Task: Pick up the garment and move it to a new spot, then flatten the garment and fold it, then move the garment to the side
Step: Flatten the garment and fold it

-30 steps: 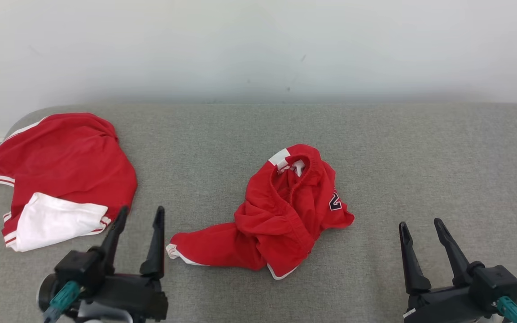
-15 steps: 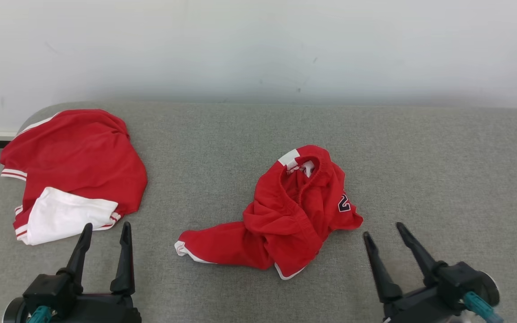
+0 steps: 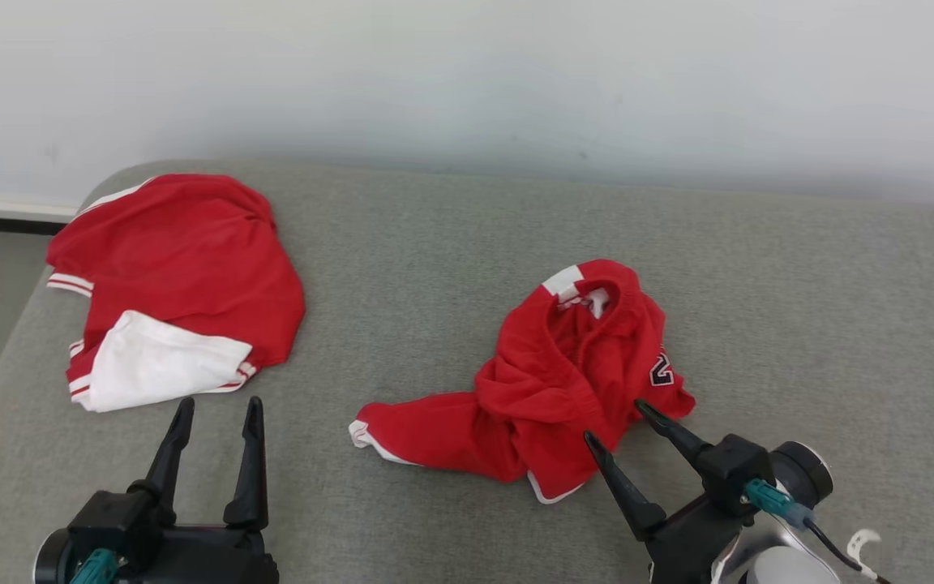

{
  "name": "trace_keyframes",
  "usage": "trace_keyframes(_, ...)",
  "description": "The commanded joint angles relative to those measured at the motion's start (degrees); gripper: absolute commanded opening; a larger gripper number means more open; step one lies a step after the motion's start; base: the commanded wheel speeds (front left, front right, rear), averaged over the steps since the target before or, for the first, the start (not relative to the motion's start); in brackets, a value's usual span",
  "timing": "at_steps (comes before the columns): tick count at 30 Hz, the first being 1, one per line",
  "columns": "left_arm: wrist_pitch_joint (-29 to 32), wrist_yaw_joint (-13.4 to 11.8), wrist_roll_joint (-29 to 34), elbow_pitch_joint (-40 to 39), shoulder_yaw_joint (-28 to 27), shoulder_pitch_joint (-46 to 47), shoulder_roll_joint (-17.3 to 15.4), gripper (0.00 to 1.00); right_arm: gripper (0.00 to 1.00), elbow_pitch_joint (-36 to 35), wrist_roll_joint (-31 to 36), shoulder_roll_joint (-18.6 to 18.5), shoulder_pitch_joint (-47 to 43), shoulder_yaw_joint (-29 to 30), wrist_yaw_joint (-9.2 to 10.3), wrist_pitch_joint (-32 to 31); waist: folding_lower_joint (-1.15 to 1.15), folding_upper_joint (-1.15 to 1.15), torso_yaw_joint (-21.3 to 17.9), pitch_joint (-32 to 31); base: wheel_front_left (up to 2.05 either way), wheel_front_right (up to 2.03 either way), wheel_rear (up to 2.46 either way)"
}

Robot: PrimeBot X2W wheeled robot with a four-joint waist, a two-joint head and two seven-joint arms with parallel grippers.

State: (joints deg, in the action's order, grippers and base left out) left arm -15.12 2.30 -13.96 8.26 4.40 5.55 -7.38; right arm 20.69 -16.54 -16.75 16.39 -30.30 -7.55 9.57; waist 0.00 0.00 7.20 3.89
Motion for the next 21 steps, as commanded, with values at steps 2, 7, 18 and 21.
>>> trace_keyframes(2,-0.05,0.59,0.66,0.38,-0.20,0.85,0.67,1.00,1.00,2.79,-1.19,-0.60,1.93,-1.71,0.13,0.34,0.00,0.00,1.96,0.59,0.00,0.00,0.00)
trace_keyframes(7,-0.04,1.18,1.45,0.92,-0.73,1.07,1.58,1.00,1.00,9.26,-4.17,-0.61,4.71,-5.41,0.13,1.20,0.00,0.00,3.19,0.82,0.00,0.00,0.00)
trace_keyframes(18,-0.04,2.35,2.74,1.85,-2.25,0.42,2.76,1.00,0.00,15.38,-9.91,-2.23,8.87,-7.45,0.13,5.22,0.00,0.00,-0.11,0.91,0.00,0.00,0.00)
trace_keyframes(21,-0.05,2.74,2.77,1.96,-2.56,0.21,3.05,1.00,0.00,14.59,-9.55,-3.32,7.52,-4.76,0.13,5.62,0.00,0.00,-1.87,0.88,0.00,0.00,0.00)
